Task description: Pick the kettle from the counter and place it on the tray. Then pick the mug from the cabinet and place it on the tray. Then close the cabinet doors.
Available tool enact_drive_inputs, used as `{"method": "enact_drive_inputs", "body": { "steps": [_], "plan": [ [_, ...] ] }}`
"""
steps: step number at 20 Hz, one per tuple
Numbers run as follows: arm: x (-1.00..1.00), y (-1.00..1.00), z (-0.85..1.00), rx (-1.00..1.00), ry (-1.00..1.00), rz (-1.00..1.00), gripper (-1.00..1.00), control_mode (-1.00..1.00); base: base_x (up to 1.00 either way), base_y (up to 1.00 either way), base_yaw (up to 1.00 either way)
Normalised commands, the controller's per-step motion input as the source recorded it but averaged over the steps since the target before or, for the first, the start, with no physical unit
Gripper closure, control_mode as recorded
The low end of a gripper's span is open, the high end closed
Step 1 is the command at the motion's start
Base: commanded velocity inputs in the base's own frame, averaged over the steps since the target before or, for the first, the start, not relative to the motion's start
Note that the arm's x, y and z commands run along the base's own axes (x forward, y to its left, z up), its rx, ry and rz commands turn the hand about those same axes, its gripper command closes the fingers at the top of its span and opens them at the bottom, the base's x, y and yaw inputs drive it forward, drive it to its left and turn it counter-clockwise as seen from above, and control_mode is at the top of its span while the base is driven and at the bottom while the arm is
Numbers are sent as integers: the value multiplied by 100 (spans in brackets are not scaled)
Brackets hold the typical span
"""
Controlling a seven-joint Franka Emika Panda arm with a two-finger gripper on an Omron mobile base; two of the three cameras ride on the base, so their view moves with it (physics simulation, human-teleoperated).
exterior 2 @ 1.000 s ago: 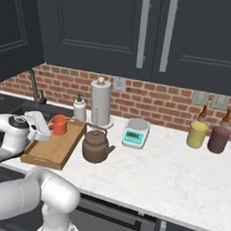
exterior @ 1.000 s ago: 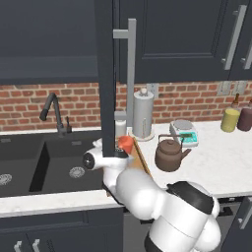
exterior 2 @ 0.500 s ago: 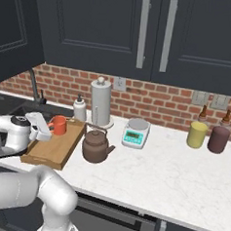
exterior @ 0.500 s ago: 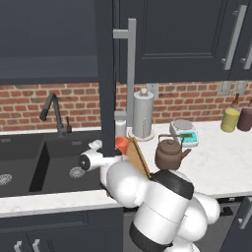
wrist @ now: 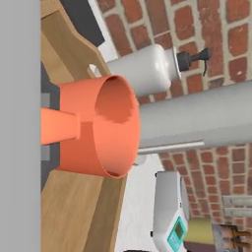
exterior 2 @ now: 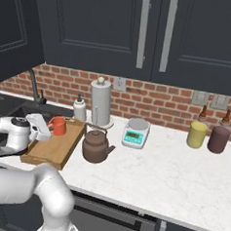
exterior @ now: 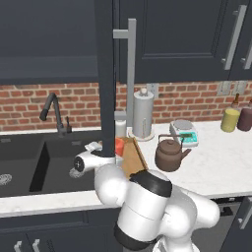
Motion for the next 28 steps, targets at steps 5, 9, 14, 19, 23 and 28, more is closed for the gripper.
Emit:
{"method": "enact_drive_inputs", "body": {
  "steps": [5,9,14,19,23,28],
  "plan": [
    [19,1,-19,0,0,0,100,-100,0,0,0],
    [20,0,-16,0,0,0,100,-100,0,0,0],
    [10,0,-19,0,0,0,100,-100,0,0,0],
    [-15,0,-21,0,0,0,-100,-100,0,0,0],
    [-27,0,-8,0,-2,0,-100,-100,0,0,0],
    [-26,8,-3,0,0,0,-100,-100,0,0,0]
  ]
}}
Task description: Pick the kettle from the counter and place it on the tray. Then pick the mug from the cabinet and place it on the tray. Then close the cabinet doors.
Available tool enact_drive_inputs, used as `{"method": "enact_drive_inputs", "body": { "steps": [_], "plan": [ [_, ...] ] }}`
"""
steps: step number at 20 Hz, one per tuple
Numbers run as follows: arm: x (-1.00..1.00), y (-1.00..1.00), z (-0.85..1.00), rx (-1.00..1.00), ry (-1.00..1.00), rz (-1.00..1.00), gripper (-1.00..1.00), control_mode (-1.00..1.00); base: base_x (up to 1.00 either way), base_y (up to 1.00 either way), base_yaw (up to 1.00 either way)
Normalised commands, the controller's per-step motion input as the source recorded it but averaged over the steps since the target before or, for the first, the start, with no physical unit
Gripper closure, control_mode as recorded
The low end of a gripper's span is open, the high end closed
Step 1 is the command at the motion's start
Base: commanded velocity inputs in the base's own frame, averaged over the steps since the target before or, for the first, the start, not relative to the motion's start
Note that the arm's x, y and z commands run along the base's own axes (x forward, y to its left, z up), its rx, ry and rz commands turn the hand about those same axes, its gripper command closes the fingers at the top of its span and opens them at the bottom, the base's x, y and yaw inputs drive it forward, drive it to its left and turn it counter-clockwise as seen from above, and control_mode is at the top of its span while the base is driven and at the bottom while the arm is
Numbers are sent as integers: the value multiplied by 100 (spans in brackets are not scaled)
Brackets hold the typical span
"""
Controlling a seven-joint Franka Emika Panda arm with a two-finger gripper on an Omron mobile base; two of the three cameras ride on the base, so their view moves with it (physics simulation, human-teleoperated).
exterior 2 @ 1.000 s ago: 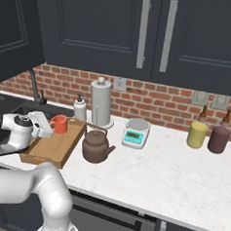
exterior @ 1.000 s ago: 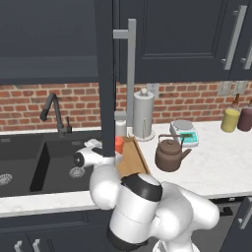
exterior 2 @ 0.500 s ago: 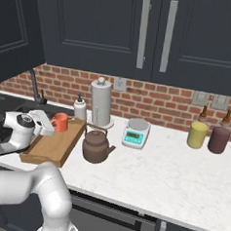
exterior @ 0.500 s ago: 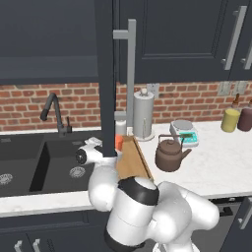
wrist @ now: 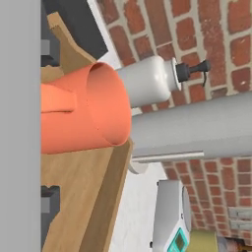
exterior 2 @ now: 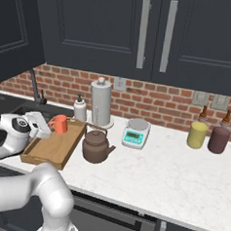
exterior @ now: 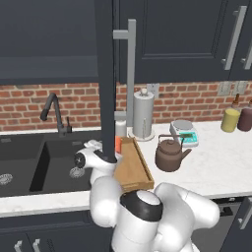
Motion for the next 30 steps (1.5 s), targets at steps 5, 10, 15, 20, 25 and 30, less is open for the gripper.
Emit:
{"method": "enact_drive_inputs", "body": {
  "steps": [5,10,15,20,25,30],
  "plan": [
    [-27,5,0,0,0,0,-100,-100,0,0,0],
    [-36,4,1,0,0,-1,-100,-100,0,0,0],
    [-50,2,8,0,0,-4,-100,-100,0,0,0],
    [-70,0,19,0,-4,-6,-100,-100,0,0,0],
    [-81,-17,37,0,-13,-6,-100,-100,0,0,0],
    [-72,-30,48,0,-14,-8,-100,-100,0,0,0]
  ]
}}
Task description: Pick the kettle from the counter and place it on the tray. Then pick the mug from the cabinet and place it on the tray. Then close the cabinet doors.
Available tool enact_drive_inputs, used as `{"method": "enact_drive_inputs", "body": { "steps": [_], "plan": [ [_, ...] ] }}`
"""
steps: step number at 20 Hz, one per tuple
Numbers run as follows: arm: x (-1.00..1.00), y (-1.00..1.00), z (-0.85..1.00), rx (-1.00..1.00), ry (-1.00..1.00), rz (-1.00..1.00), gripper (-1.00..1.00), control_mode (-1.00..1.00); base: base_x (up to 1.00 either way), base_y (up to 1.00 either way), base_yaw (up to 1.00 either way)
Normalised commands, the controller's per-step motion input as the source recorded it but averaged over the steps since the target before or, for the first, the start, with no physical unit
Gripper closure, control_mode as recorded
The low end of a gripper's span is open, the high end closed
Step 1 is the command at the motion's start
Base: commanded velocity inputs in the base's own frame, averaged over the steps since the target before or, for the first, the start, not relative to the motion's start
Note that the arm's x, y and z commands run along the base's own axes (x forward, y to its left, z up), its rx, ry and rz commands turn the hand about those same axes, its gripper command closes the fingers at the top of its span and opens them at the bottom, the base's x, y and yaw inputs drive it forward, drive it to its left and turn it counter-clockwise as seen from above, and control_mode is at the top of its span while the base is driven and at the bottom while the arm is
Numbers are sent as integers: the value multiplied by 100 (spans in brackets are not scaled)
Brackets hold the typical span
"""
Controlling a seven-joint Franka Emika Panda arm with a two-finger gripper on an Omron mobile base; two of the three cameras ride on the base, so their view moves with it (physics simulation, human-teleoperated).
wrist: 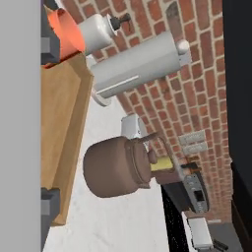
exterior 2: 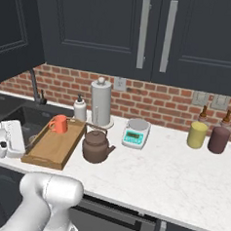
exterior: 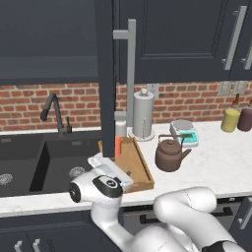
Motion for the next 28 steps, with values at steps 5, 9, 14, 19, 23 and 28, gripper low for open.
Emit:
{"method": "enact_drive_inputs", "body": {
  "steps": [5,9,14,19,23,28],
  "plan": [
    [-40,-47,50,0,-9,-11,-100,-100,0,0,0],
    [-19,-50,52,0,-7,-14,-100,-100,0,0,0],
    [-3,-46,52,0,-7,-17,-100,-100,0,0,0],
    [0,-37,47,0,-5,-20,-100,-100,0,0,0],
    [0,-27,24,0,0,-23,-100,-100,0,0,0],
    [22,-10,1,2,0,-24,-100,-100,0,0,0]
  ]
}}
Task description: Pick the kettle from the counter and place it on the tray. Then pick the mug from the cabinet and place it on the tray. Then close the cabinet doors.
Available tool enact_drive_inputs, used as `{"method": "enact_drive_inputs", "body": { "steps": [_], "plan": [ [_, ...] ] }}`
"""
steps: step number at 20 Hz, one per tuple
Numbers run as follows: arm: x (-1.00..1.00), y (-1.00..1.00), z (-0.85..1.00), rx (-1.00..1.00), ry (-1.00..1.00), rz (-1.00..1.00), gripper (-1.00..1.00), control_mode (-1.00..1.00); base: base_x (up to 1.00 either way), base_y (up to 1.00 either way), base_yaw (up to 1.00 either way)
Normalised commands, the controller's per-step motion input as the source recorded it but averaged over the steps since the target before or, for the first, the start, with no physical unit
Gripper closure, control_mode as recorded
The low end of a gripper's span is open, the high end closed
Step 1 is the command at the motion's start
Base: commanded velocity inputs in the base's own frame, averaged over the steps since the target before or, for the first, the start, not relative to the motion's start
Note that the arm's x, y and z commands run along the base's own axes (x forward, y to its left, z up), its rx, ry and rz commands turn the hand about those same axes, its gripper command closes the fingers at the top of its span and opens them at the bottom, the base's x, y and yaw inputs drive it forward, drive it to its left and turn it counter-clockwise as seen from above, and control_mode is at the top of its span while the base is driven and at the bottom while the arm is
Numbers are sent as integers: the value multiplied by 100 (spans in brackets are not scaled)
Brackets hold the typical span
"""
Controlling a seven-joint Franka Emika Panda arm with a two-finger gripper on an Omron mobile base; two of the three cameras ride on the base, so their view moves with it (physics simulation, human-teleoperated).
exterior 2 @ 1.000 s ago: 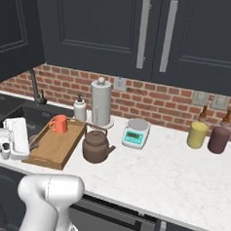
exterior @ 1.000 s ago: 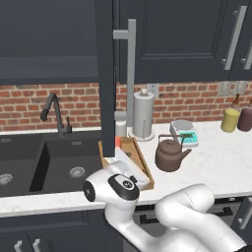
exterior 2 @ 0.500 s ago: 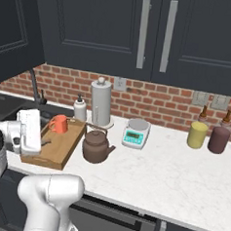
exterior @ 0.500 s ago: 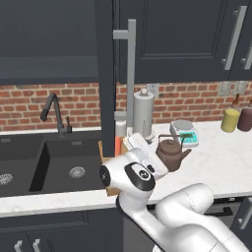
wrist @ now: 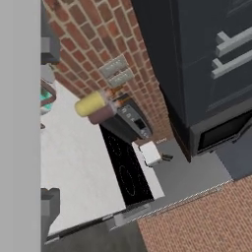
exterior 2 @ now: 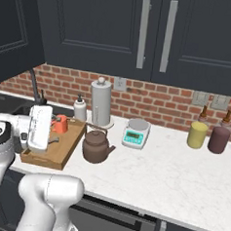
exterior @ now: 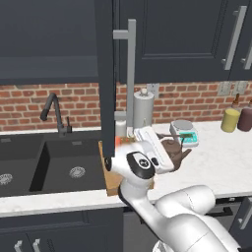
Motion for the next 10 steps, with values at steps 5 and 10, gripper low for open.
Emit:
{"method": "enact_drive_inputs", "body": {
  "steps": [5,10],
  "plan": [
    [46,-10,-1,3,0,-13,-100,-100,0,0,0],
    [49,-29,0,7,-1,-1,-100,-100,0,0,0]
  ]
}}
